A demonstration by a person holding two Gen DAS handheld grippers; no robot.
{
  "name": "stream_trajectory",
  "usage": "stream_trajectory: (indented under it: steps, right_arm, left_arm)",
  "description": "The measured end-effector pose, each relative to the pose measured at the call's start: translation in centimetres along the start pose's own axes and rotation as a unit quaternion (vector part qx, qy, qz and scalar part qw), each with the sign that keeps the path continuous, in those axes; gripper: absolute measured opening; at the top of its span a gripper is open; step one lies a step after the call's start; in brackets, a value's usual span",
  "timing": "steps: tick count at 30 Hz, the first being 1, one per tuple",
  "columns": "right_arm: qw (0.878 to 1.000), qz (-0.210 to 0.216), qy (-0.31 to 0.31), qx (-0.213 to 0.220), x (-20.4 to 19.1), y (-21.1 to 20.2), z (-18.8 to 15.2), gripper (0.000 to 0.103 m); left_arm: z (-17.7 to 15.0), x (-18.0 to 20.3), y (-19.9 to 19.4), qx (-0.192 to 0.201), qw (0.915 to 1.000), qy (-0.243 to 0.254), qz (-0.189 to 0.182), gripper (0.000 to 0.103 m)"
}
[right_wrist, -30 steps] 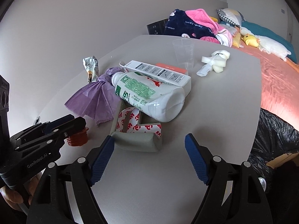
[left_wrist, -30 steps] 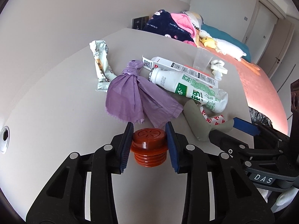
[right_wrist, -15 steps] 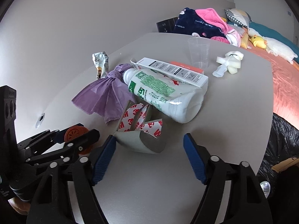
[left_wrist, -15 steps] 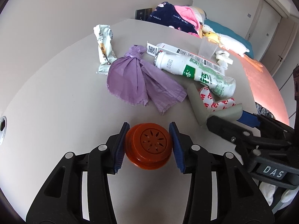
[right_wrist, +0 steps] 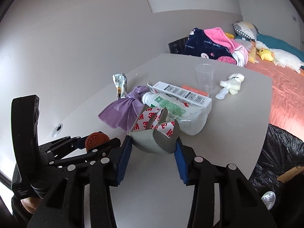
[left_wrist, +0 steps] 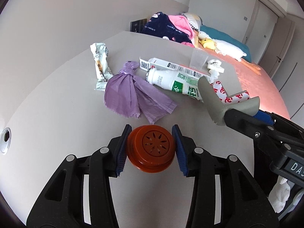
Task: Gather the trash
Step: 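Carry the lid and tape roll over the black bin and open both tools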
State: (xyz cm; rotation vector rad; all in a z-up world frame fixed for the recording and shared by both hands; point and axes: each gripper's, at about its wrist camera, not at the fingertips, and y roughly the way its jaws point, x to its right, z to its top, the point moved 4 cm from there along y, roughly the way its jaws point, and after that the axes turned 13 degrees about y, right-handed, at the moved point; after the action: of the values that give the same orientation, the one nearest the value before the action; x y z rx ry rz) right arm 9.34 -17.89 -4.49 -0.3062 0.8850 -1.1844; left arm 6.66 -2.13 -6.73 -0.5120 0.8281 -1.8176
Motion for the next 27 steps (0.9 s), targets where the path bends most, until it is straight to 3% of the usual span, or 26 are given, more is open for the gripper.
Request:
stream_trajectory:
  steps: [15,27]
  right_arm:
    - [0.998,-0.032,0.03,0.052,4.5,-6.2,1.4,0.046]
    - [0.992,-0.073,0.073,0.077,10.1,-9.9,1.5,0.047]
  left_arm:
    - [2.8,5.8,-1.1,0.024,0.9985,0.035,-0.034,0.043]
    - [4.8,12.2,-0.3,0.024,0.9933,0.073,-0.087,0.043]
